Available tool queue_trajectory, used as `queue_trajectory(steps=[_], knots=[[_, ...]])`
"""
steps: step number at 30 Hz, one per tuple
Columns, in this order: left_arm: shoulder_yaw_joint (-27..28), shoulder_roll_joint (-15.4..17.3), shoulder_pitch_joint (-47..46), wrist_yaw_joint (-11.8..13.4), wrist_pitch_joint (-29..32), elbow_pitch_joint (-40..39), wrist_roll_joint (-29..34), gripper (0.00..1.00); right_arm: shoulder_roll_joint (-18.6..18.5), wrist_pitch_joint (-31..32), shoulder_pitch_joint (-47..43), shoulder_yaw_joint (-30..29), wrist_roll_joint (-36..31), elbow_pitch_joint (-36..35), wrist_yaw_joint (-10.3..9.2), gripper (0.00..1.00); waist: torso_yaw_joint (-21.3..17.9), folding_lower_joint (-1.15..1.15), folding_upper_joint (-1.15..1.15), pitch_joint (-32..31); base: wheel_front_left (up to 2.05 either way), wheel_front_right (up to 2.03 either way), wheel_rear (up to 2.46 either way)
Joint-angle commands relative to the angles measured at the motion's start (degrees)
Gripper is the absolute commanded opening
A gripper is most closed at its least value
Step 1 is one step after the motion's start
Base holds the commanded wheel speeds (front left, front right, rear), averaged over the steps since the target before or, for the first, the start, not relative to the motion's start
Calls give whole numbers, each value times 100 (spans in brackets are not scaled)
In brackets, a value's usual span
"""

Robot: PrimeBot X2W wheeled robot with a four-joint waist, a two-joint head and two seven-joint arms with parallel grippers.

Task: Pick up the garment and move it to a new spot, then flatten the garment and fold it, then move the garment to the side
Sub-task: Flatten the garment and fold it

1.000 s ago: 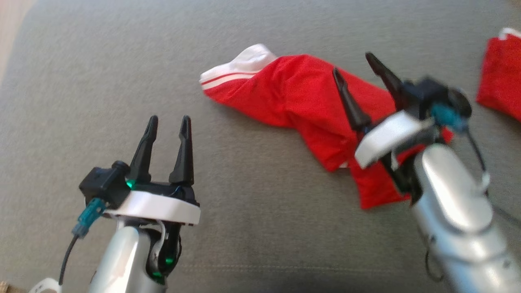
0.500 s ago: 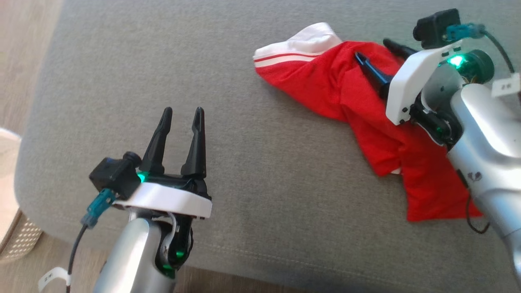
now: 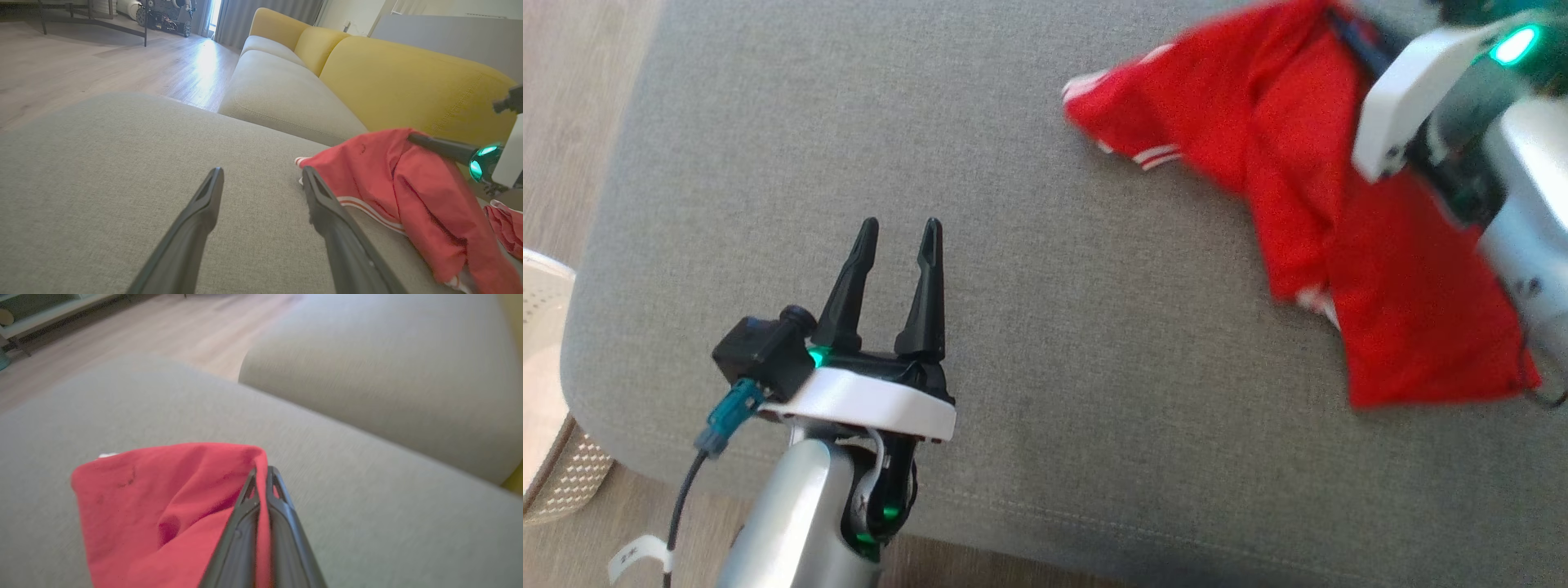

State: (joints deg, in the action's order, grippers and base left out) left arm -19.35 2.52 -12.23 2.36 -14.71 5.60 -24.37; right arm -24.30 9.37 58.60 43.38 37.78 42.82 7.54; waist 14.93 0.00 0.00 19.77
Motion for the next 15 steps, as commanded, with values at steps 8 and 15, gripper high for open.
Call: queue_trajectory(steps=[8, 15], knots=[[224, 36, -91, 45, -29, -122, 52, 100, 107, -1585, 957, 401, -1789, 107, -5, 0, -103, 0, 0, -223, 0, 0, 0], [274, 36, 52, 16, -29, -84, 99, 100, 726, -1546, 227, 1814, -2496, -583, -5, 0, -289, 0, 0, -444, 0, 0, 0]])
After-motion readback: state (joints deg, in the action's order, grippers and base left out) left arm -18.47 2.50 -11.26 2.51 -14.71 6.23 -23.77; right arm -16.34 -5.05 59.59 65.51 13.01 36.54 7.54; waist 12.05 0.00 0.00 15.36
